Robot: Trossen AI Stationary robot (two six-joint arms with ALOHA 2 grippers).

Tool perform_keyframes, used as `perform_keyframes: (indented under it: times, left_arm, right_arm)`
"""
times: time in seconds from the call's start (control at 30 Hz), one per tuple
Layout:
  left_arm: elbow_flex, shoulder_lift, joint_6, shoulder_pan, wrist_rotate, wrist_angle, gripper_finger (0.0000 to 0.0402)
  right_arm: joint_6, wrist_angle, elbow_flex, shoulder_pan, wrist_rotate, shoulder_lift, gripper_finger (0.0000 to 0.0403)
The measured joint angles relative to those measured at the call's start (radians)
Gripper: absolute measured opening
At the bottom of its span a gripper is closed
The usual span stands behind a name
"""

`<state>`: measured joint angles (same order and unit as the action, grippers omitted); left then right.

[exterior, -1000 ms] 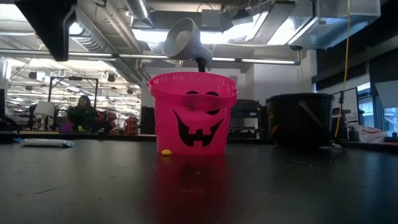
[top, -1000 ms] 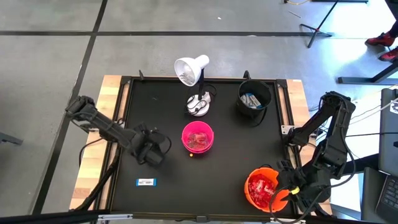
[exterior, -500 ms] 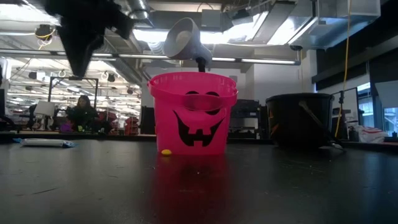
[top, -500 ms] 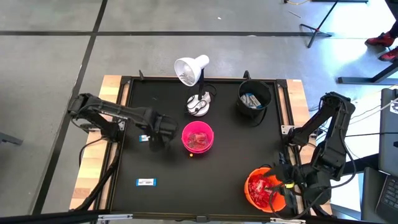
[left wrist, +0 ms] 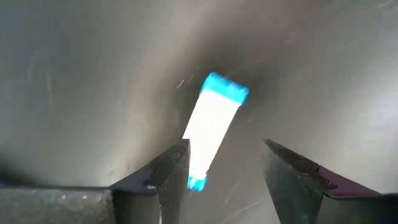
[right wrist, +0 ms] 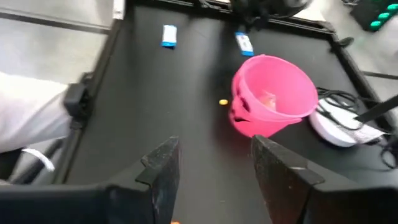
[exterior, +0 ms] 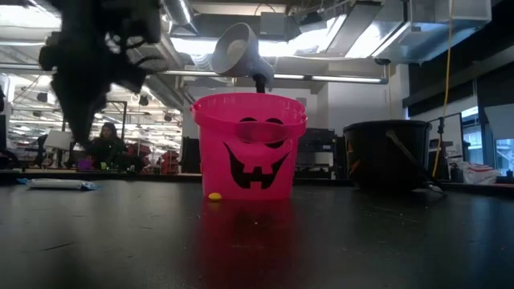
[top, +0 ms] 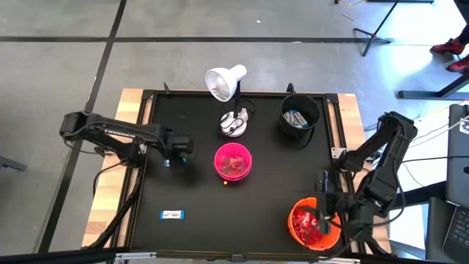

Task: Sort candy
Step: Put the white chocolate bar into the black bucket

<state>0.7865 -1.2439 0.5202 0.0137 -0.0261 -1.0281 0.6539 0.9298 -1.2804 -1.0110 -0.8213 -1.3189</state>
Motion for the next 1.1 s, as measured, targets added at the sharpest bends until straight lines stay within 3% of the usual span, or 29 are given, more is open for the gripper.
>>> perform_keyframes:
  times: [0.13, 0.23, 0.5, 0.8, 1.1]
  left_arm:
    - [-0.094, 0.033, 0.047, 0.0, -0.013, -0.011, 0.0189]
    - [-0.157, 0.031, 0.054, 0.0, -0.084, 0.005, 0.0188]
    - [-0.276, 0.031, 0.055, 0.0, -0.069, 0.148, 0.0188]
    - [-0.284, 0.027, 0.081, -0.005, -0.004, 0.218, 0.0188]
    - [-0.254, 0.027, 0.081, -0.046, 0.041, 0.232, 0.0188]
  right_arm:
    - [-0.036, -0.002, 0.0, 0.06, -0.044, -0.01, 0.0193]
    - [-0.033, -0.005, 0.0, 0.107, -0.05, -0.016, 0.0193]
    - [-0.031, -0.016, 0.0, 0.224, 0.023, -0.046, 0.0193]
    - [-0.031, -0.016, 0.0, 0.308, 0.157, -0.095, 0.0193]
    - [-0.034, -0.015, 0.0, 0.318, 0.204, -0.128, 0.0193]
